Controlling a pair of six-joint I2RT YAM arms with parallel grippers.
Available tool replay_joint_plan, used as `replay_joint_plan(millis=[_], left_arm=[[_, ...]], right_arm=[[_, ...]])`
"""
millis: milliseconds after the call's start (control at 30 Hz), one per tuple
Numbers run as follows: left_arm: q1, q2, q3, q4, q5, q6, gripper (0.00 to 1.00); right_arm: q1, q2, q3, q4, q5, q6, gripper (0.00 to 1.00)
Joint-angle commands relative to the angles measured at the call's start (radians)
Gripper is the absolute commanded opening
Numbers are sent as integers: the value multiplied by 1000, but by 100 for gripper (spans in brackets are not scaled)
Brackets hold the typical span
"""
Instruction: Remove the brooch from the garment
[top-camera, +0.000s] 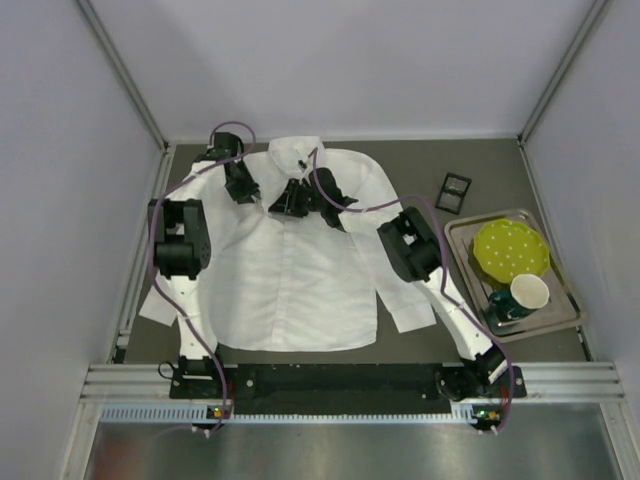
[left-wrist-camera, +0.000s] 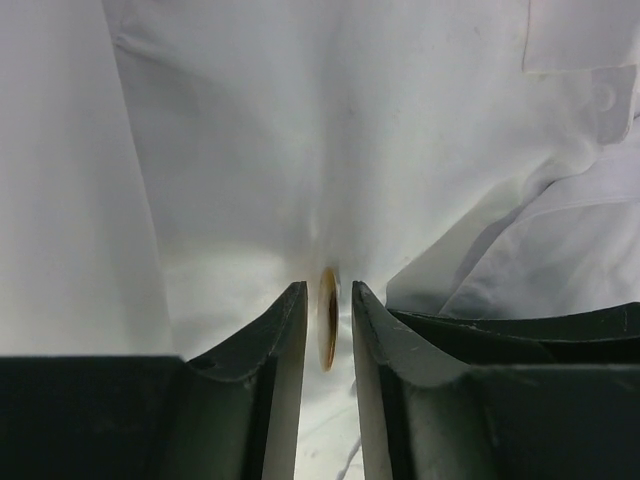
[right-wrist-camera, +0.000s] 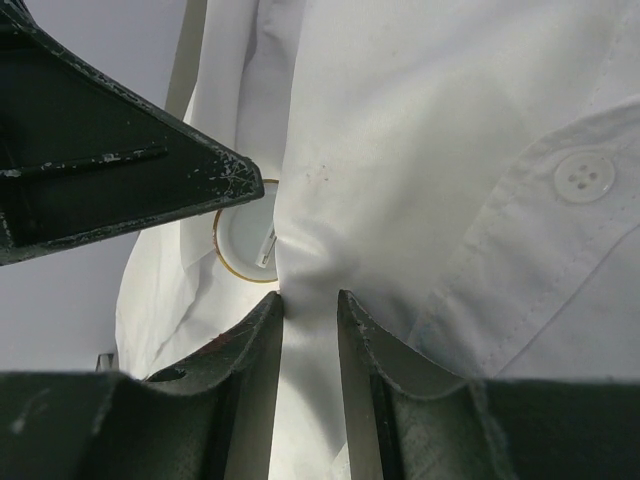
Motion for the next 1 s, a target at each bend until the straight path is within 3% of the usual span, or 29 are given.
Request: replay_joint_plan(millis=[0,300,433,667,967], left_arm=[[-11,21,46,-16,-5,0,29],[-17,-8,10,7,-22,2,21],[-19,-79,-82,111,-22,-9,16],[-19,-169,-244,286,3,-47,1],[-22,-266,-423,501,-11,-82,7]], right_arm=[[20,0,48,4,5,-17,29],[20,-3,61,-14,3,-26,34],[20,-7,87,-16,-20,-19,38],[17,10,175,-56,-37,-13,36],[6,48,186,-10,-53,58,29]])
